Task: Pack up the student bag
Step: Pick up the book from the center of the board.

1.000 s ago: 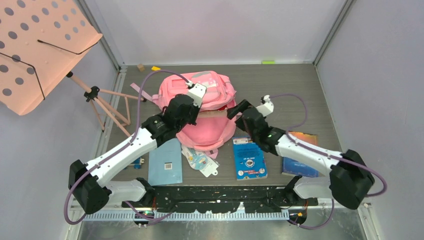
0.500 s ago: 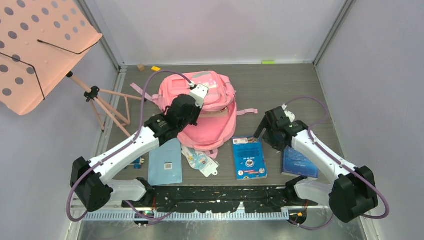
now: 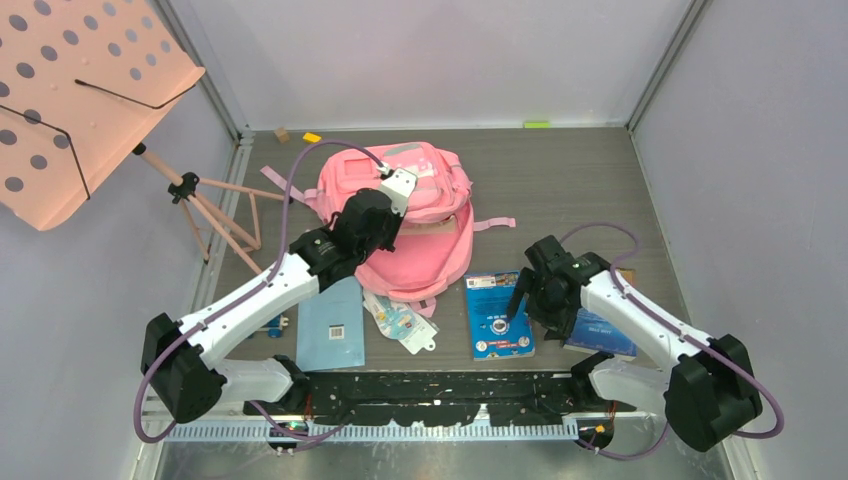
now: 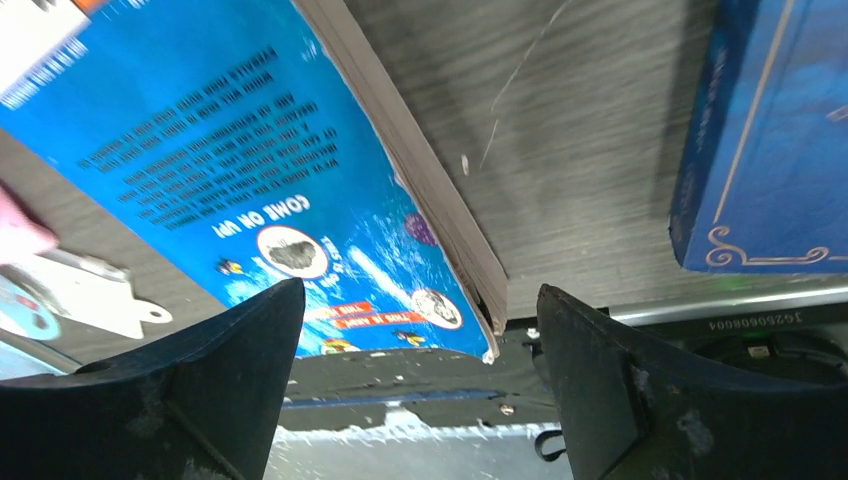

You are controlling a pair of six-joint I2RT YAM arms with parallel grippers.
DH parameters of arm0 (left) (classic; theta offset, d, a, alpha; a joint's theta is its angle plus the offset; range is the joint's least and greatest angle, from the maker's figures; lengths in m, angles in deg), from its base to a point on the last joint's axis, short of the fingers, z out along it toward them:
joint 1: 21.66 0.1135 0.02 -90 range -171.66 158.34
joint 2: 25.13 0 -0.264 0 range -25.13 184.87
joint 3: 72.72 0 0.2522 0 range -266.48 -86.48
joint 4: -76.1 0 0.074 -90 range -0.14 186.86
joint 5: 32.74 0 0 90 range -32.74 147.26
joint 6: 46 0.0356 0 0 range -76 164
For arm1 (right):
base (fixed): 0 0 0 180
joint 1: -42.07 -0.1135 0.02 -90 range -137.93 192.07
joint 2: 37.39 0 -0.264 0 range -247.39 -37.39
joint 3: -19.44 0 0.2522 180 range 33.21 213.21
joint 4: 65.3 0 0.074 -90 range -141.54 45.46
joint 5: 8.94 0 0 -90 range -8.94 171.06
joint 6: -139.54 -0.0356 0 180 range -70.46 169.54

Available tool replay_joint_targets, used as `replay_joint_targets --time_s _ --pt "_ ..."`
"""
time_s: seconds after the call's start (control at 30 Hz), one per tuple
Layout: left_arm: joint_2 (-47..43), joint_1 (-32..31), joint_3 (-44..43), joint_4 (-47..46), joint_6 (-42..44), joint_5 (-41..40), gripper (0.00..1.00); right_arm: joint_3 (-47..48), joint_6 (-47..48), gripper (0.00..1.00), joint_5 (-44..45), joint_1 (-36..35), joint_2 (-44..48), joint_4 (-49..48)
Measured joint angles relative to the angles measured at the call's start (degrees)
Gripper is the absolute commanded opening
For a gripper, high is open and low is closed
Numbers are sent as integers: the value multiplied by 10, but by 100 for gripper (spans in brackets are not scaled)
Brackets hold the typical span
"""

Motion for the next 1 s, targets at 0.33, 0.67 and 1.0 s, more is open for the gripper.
replay_joint_targets --time_s 0.33,0.67,1.0 --pt "0 0 0 0 0 0 0 -23 -34 92 -8 -85 -49 -21" --pt "0 0 0 0 0 0 0 -58 -89 78 -6 -125 -27 -64" --pt "0 0 0 0 0 0 0 -115 -147 27 -6 -133 53 -128"
